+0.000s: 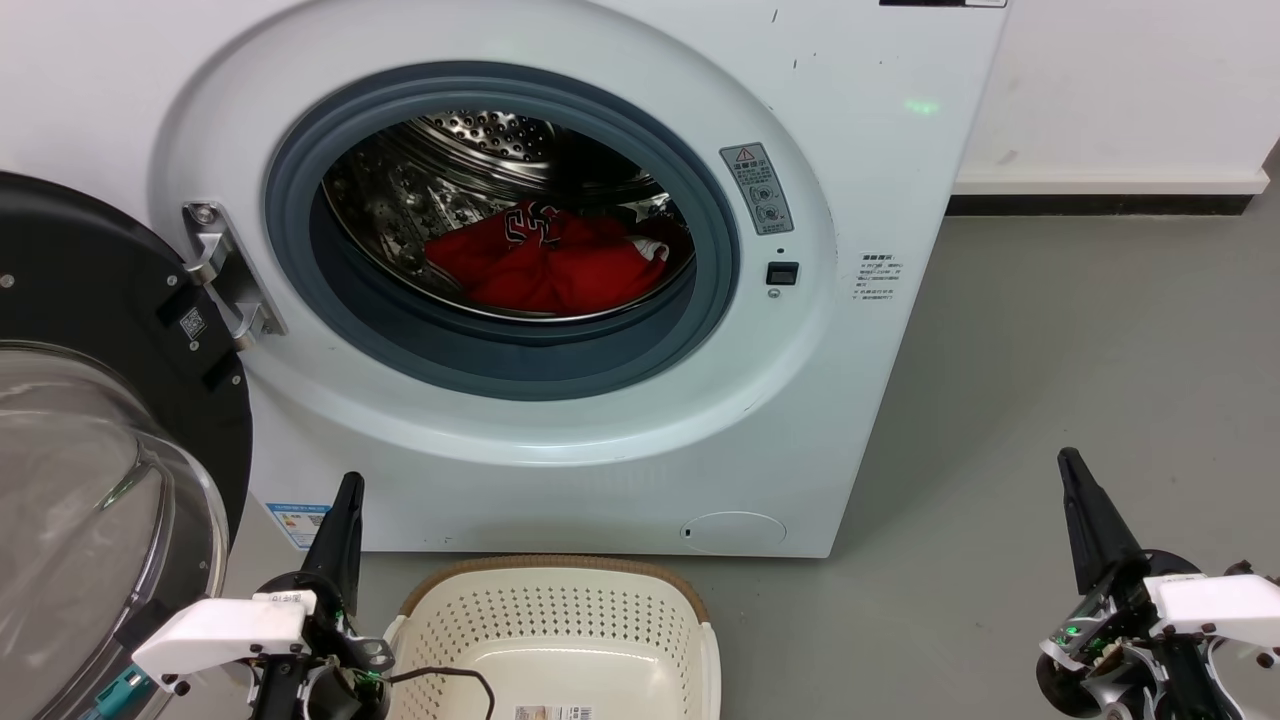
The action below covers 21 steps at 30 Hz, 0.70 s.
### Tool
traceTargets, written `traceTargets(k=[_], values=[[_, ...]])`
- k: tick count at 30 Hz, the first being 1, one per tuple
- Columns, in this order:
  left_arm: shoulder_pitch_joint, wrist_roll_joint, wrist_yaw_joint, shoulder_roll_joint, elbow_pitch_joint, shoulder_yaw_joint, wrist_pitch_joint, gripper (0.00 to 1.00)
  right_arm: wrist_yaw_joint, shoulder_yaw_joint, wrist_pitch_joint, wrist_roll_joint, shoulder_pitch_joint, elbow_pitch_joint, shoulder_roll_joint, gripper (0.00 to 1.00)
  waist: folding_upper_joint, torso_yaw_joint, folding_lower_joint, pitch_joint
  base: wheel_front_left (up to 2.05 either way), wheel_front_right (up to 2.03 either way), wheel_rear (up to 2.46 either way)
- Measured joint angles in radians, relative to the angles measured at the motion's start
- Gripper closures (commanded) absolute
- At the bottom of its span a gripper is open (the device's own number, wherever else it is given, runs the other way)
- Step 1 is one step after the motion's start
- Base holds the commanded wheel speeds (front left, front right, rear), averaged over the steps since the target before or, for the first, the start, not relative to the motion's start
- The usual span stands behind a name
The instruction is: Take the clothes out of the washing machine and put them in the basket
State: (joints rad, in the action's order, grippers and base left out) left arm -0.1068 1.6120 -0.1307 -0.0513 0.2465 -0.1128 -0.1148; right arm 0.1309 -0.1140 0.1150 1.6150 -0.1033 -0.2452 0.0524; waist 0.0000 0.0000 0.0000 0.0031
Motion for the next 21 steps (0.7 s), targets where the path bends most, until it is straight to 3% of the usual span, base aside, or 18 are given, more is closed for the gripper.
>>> traceTargets(k=[21], values=[[0.0, 0.0, 0.0, 0.0, 0.0, 0.0, 0.0, 1.0, 0.0, 0.0, 0.0, 0.0, 0.0, 0.0, 0.0, 1.0, 0.0, 0.0, 0.0, 0.0, 0.0, 0.0, 0.0]])
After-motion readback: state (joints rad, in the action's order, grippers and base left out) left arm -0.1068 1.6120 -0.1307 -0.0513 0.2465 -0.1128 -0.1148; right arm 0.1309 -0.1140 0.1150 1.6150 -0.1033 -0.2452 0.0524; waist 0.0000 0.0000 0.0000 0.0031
